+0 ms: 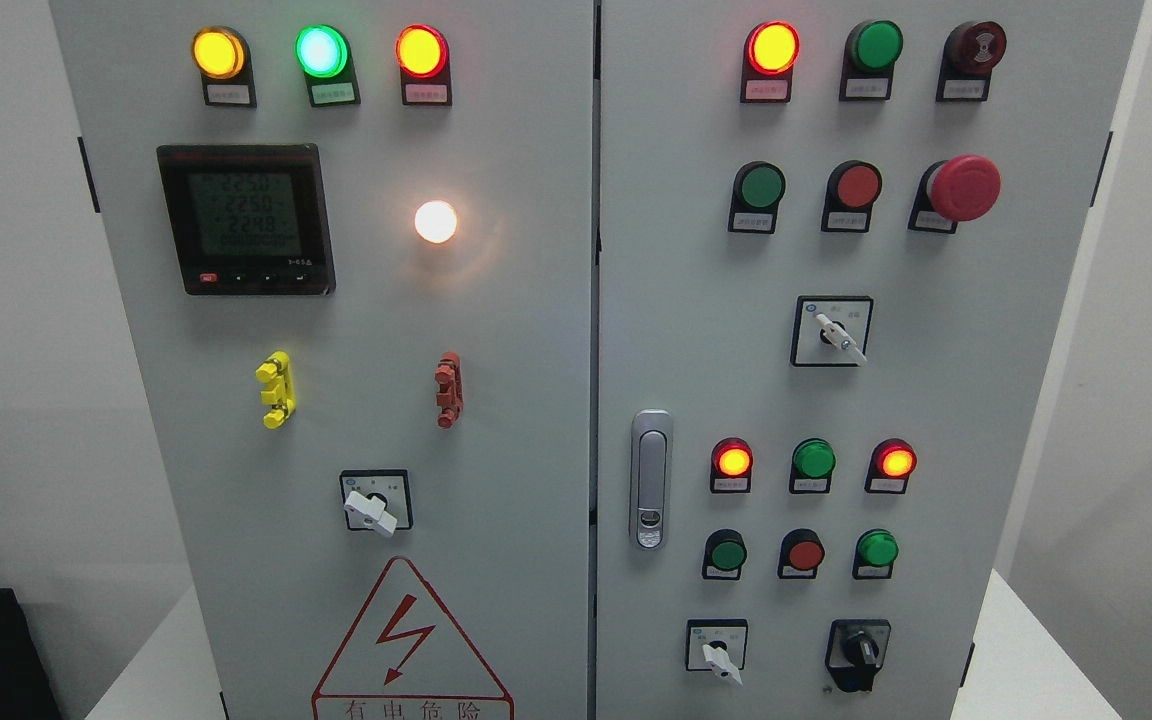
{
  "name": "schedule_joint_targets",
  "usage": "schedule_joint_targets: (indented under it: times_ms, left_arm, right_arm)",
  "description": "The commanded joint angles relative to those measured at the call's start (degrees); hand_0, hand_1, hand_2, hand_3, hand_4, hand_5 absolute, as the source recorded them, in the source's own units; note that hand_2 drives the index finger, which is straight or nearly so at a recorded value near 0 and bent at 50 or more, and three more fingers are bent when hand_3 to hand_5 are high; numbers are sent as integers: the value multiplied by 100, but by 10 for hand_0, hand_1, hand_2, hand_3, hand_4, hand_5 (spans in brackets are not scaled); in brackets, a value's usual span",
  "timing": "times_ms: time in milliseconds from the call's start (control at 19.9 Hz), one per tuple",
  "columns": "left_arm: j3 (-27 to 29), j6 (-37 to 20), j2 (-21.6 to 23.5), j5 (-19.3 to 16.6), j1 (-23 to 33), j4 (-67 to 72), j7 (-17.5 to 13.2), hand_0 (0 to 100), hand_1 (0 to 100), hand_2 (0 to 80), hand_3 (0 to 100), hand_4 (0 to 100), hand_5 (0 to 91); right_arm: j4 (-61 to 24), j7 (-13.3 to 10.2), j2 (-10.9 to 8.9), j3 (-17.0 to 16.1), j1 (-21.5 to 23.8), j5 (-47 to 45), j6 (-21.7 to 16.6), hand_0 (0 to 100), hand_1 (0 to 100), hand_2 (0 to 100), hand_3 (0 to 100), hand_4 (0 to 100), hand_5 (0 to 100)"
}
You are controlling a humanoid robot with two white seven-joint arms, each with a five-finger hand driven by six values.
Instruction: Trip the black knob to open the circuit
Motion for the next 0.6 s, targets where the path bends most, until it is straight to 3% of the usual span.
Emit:
schedule_joint_targets:
  times_ms: [0,451,552]
  left_arm:
    - [7,-12,-9,14,-14,-1,1,120,389,0,0,0,0]
    - [7,-12,-9,14,-14,-1,1,120,389,0,0,0,0]
    - [7,-3,-9,14,-14,-1,1,120,389,0,0,0,0]
  right_arm:
    - [-96,0,2,-76,-19,-24,-80,0,116,0,0,0,0]
    - [-886,-26,-16,-155,86,-24,-466,0,97,0,0,0,0]
    - [-1149,-149,-24,-199,166,-15,-511,0,92,0,0,0,0]
